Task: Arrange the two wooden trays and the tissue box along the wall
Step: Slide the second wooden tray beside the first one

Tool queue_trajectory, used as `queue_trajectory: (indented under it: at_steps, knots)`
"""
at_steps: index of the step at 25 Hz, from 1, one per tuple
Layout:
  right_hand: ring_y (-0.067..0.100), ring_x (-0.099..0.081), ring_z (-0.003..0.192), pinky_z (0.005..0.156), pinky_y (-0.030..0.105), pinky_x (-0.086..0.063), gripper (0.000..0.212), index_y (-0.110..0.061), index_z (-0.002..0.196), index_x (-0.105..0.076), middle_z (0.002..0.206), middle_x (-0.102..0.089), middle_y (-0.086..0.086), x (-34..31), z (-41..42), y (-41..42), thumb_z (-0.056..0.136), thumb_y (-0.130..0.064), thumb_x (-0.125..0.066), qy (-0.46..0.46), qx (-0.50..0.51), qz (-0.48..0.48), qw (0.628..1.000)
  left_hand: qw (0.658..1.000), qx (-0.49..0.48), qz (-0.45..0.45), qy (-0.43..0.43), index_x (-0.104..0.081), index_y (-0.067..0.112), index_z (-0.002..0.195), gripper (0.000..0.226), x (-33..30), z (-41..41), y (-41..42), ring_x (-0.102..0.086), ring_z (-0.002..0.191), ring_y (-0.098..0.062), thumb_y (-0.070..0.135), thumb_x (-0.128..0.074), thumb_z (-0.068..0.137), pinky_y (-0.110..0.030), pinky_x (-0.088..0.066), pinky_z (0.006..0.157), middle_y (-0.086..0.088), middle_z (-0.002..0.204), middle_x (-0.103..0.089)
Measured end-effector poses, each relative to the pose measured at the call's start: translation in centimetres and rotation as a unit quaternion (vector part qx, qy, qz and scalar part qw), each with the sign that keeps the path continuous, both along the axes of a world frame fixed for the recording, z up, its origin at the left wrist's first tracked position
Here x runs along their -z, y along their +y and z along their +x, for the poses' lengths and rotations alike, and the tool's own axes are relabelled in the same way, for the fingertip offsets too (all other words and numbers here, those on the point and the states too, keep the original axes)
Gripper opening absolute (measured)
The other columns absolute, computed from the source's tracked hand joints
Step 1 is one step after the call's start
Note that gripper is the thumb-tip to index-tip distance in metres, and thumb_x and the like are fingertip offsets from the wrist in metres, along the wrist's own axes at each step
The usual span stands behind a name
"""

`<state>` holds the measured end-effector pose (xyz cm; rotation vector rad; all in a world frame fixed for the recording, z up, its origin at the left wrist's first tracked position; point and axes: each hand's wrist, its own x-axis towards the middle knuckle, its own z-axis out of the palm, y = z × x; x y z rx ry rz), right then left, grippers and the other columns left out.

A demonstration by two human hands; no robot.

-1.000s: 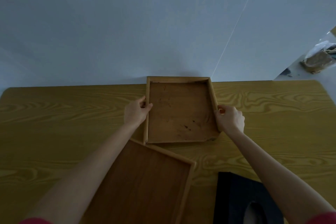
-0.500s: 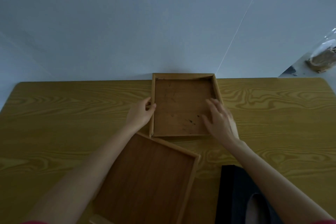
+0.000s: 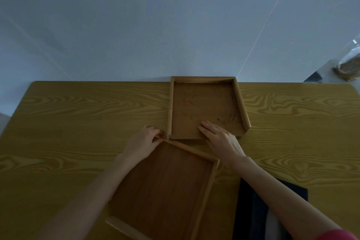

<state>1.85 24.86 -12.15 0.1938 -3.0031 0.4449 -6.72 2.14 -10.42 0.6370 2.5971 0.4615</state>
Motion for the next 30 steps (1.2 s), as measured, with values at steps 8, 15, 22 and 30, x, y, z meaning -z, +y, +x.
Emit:
queue_trajectory:
  at_steps: [8, 15, 22, 30]
  knots:
    - [0.020, -0.045, 0.131, 0.103, 0.035, -0.042, 0.045, -0.013, 0.130, -0.052, 0.141, -0.048, 0.004, -1.2, -0.3, -0.2, 0.087, -0.001, -0.057, -0.085, 0.013, -0.035, 0.996, 1.000, -0.018, -0.014, 0.012, -0.059, 0.021, 0.119, 0.031, -0.4, 1.7, -1.3, -0.050, 0.110, -0.015, 0.031, -0.048, 0.091, -0.024, -0.039, 0.082, 0.000, 0.117, -0.064]
    - [0.010, -0.036, 0.135, 0.102, 0.028, -0.042, 0.045, -0.025, 0.137, -0.042, 0.149, -0.037, -0.009, -1.2, -0.7, -0.1, 0.093, -0.015, -0.050, -0.147, 0.020, -0.005, 0.989, 1.000, -0.030, -0.007, 0.007, -0.060, 0.022, 0.118, 0.030, -0.7, 1.7, -1.2, -0.051, 0.114, -0.015, 0.031, -0.051, 0.090, -0.028, -0.041, 0.091, 0.000, 0.122, -0.063]
    - [0.018, -0.045, 0.129, 0.099, 0.034, -0.043, 0.037, -0.021, 0.133, -0.047, 0.145, -0.044, -0.001, -3.0, -0.7, -1.8, 0.096, -0.024, -0.043, -0.181, 0.111, -0.090, 0.973, 0.999, -0.034, 0.023, -0.001, -0.053, 0.017, 0.126, 0.036, -0.4, 2.1, -1.5, -0.046, 0.123, -0.018, 0.025, -0.051, 0.091, -0.032, -0.039, 0.101, -0.004, 0.132, -0.056]
    - [0.026, -0.048, 0.120, 0.088, 0.030, -0.041, 0.051, -0.015, 0.142, -0.029, 0.137, -0.044, 0.013, -3.5, 7.4, -6.6, 0.094, -0.017, -0.047, -0.144, 0.305, -0.296, 0.894, 0.986, -0.164, 0.036, -0.017, -0.024, 0.011, 0.143, 0.056, -0.2, 6.2, -5.5, -0.036, 0.134, -0.026, 0.020, -0.047, 0.093, -0.036, -0.034, 0.107, -0.011, 0.149, -0.032]
